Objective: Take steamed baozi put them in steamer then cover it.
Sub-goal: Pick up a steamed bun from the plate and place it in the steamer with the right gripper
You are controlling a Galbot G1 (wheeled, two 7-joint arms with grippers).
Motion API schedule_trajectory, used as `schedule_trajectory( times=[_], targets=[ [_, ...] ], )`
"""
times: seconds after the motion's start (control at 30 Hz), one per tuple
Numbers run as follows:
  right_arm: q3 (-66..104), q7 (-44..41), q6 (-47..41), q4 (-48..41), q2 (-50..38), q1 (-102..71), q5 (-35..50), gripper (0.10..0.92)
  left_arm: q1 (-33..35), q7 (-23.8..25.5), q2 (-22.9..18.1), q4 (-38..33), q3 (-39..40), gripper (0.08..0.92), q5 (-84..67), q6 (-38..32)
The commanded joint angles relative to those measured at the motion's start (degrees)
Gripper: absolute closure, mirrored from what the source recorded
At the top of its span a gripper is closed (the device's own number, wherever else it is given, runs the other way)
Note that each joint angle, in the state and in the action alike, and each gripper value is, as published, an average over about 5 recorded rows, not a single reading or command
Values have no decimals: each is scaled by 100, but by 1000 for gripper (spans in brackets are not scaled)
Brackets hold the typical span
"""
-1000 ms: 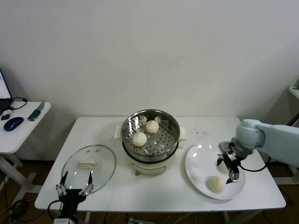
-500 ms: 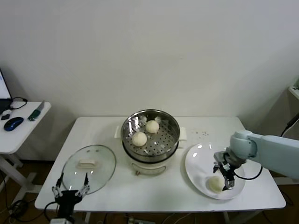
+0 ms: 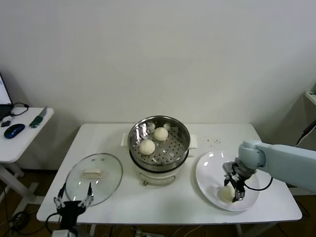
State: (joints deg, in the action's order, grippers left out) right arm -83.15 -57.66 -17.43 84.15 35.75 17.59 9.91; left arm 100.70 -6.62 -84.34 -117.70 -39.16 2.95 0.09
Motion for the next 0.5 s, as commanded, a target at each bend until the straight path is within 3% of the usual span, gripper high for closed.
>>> schedule_trajectory(
  times=[0.03,0.23,0.5],
  targets=[
    [-16,-51,55,-120,92,67,23,351,-33,2,-1,10,-4,177,-12,9],
    [-366,-201,539,-128,257,949,160,363,-69,3,28,8,27,177,-21,20],
    [-1547,-668,2372,-165,1016,3362,359,355,-74,18,45,-39,89,177,-7,43]
  ],
)
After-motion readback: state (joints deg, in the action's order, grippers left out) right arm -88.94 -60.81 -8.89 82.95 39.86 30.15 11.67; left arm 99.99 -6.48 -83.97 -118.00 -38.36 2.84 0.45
